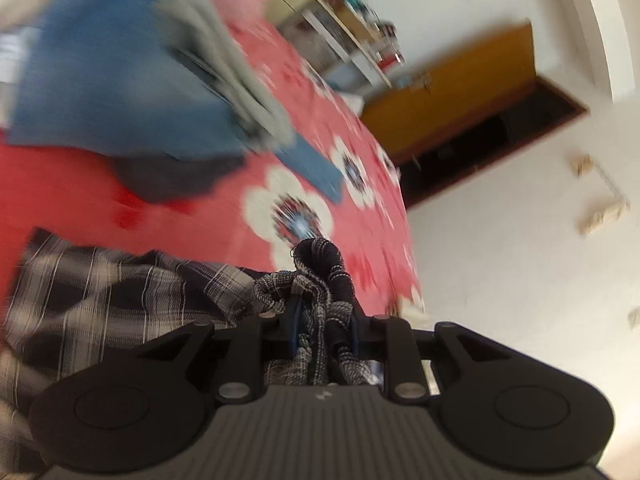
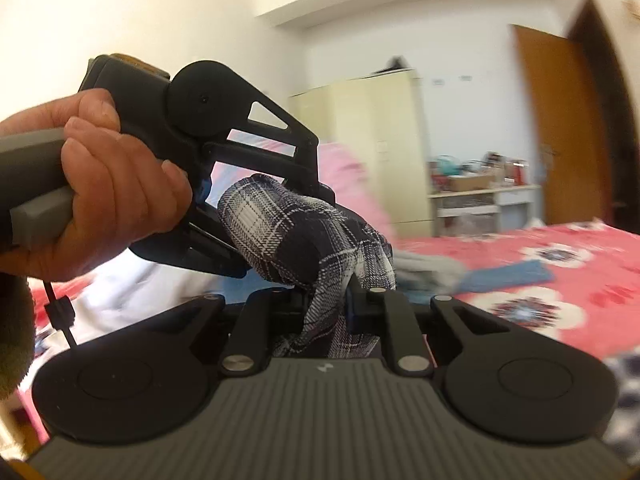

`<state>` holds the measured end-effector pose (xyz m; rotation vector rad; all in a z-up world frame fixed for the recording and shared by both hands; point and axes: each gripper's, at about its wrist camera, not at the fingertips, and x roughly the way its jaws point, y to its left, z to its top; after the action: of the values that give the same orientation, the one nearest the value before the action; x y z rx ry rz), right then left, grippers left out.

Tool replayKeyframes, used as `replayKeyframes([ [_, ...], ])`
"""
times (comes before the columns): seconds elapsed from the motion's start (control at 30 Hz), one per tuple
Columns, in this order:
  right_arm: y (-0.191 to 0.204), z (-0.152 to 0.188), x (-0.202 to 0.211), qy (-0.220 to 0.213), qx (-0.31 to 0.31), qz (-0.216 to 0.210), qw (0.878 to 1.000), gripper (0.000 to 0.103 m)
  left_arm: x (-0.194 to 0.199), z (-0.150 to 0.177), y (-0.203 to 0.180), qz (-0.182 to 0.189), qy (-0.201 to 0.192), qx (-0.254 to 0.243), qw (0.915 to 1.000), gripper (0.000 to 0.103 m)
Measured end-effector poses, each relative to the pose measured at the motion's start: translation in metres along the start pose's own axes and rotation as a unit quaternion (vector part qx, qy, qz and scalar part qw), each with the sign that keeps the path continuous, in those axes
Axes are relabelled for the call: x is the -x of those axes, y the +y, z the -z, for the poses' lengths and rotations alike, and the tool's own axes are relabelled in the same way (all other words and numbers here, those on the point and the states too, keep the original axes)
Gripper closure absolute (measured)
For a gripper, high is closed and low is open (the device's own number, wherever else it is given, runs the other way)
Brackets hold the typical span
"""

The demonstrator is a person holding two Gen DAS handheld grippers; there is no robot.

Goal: Fold clothes

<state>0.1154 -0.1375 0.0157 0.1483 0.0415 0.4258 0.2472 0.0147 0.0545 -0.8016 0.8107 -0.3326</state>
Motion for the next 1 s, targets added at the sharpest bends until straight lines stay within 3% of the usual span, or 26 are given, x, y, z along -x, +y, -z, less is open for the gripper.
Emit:
replayKeyframes([
  [0.17, -0.089, 0.002, 0.015, -0.017, -0.050, 0.069, 0.996, 0.090, -0.094, 0.025, -0.058, 0.010, 0.057, -0.029, 0.9979, 0.080],
  [0.37, -0.185, 0.015, 0.036, -0.029, -0.110, 0.154, 0.982, 0.090, -0.198, 0.065, -0.119, 0.014, 0.130, -0.070, 0.9889, 0.080],
  [0.53, -0.246, 0.026, 0.041, -0.029, -0.149, 0.208, 0.966, 0.091, -0.255, 0.098, -0.152, 0.015, 0.169, -0.090, 0.9815, 0.080],
  [0.73, -0.301, 0.037, 0.050, -0.035, -0.204, 0.236, 0.949, 0.091, -0.310, 0.126, -0.183, 0.011, 0.194, -0.116, 0.9741, 0.080],
  [0.83, -0.324, 0.053, 0.064, -0.037, -0.241, 0.251, 0.937, 0.091, -0.337, 0.145, -0.194, 0.006, 0.207, -0.139, 0.9686, 0.079],
  [0.9, -0.337, 0.063, 0.069, -0.039, -0.269, 0.262, 0.926, 0.091, -0.355, 0.157, -0.200, 0.017, 0.224, -0.164, 0.9604, 0.073],
  [0.93, -0.346, 0.069, 0.072, -0.039, -0.292, 0.265, 0.918, 0.091, -0.362, 0.162, -0.200, 0.029, 0.237, -0.170, 0.9560, 0.063],
  [1.0, -0.364, 0.082, 0.081, -0.039, -0.346, 0.265, 0.899, 0.091, -0.370, 0.165, -0.195, 0.054, 0.256, -0.147, 0.9539, 0.058],
])
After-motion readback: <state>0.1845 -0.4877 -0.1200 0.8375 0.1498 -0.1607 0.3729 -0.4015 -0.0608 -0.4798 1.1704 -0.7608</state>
